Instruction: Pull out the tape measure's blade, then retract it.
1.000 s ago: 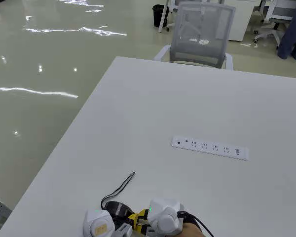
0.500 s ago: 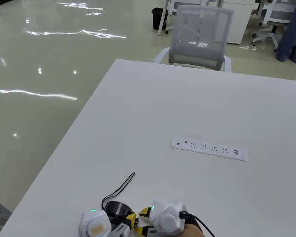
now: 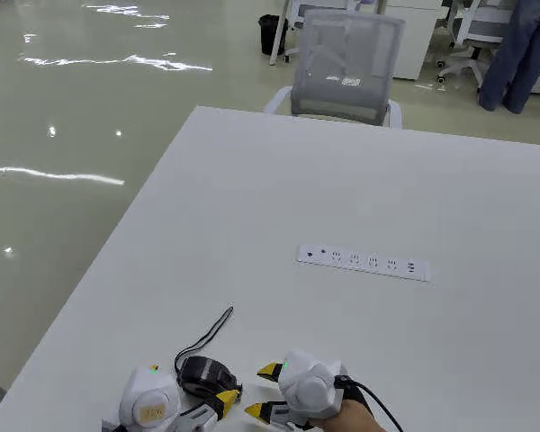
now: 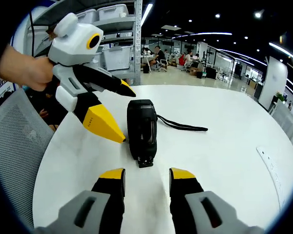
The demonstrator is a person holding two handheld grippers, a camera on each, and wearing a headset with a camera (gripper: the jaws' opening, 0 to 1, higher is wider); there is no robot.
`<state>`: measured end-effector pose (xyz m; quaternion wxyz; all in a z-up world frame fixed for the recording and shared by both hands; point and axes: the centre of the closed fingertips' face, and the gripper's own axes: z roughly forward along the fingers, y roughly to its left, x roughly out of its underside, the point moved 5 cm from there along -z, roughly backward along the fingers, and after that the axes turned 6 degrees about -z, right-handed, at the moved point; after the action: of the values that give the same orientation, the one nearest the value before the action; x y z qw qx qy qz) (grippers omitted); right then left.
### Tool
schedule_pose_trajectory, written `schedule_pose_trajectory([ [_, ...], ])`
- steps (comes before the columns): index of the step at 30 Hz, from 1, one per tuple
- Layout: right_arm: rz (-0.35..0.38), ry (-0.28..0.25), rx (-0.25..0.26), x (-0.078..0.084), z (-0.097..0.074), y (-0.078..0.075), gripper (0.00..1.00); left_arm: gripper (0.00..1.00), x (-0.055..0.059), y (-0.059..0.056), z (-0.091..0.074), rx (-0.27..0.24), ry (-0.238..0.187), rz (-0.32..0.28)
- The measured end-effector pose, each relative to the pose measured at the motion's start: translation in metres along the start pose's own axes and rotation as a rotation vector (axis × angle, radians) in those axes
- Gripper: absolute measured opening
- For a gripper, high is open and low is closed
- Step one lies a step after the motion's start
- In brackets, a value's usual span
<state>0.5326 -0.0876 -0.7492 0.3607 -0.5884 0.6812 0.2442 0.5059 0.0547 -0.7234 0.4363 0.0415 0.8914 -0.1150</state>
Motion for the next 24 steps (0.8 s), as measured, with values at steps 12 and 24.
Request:
schedule_pose_trajectory([
  [12, 0.050, -0.005, 0.057, 0.009, -0.037, 0.005, 0.48, 0.91, 0.002, -0.006, -0.012, 0.100, 0.036, 0.109],
  [24, 0.146, -0.015, 0.108, 0.020, -0.076, 0.017, 0.60, 0.96, 0.003, -0.007, -0.026, 0.164, 0.060, 0.177],
])
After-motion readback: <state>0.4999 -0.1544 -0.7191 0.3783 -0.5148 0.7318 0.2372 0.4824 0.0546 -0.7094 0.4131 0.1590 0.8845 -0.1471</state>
